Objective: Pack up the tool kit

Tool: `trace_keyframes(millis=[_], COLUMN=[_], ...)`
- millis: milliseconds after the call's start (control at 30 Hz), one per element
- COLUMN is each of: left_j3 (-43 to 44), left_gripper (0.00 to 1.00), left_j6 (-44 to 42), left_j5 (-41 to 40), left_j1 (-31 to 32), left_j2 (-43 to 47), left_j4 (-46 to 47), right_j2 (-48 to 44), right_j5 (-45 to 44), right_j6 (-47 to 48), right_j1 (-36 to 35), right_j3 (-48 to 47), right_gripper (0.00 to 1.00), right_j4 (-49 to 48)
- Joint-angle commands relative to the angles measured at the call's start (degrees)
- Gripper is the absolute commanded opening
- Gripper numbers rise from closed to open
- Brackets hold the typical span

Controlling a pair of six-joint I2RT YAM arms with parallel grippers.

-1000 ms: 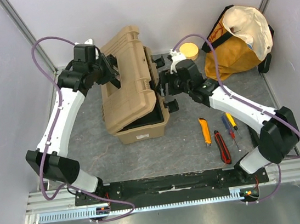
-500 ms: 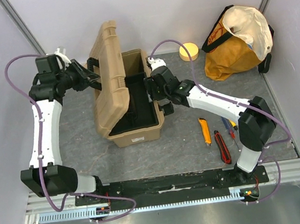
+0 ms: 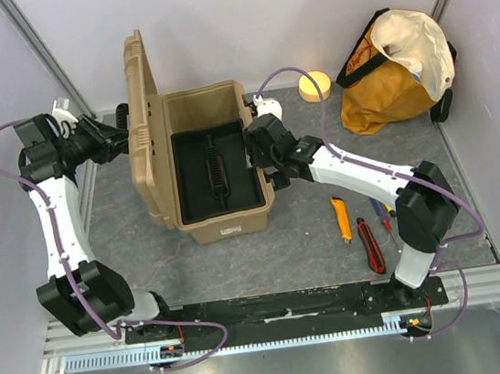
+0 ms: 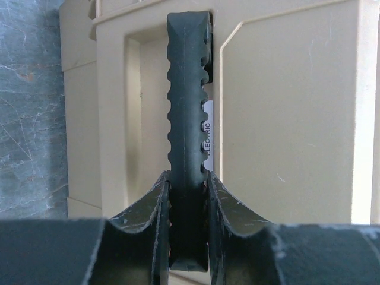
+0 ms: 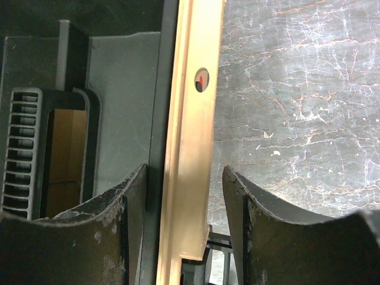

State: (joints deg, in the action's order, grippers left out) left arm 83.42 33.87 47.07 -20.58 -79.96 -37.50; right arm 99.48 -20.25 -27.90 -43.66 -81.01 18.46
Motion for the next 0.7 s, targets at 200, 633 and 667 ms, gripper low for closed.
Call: trace_keyframes(millis=[200, 633, 667], left_j3=[0.5, 3.2, 4.2], left_gripper=[0.02, 0.61, 0.63], left_j6=[0.2, -3.5, -3.5], left_j5=[-0.1, -18.3, -21.6], left_j1=[-6.8, -9.0, -9.0], left_j2=[0.4, 5.0, 6.2], left_j4=[16.0, 6.1, 4.7], right_j2=[-1.3, -2.3, -2.4], right_j5=[-11.9, -9.5, -9.6], right_j6=[-1.0, -0.1, 0.6], right_j1=[6.2, 6.2, 6.2], right_j3=[3.1, -0.9, -1.7], right_gripper=[0.58, 0.60, 0.61], right_j4=[6.7, 6.9, 6.8])
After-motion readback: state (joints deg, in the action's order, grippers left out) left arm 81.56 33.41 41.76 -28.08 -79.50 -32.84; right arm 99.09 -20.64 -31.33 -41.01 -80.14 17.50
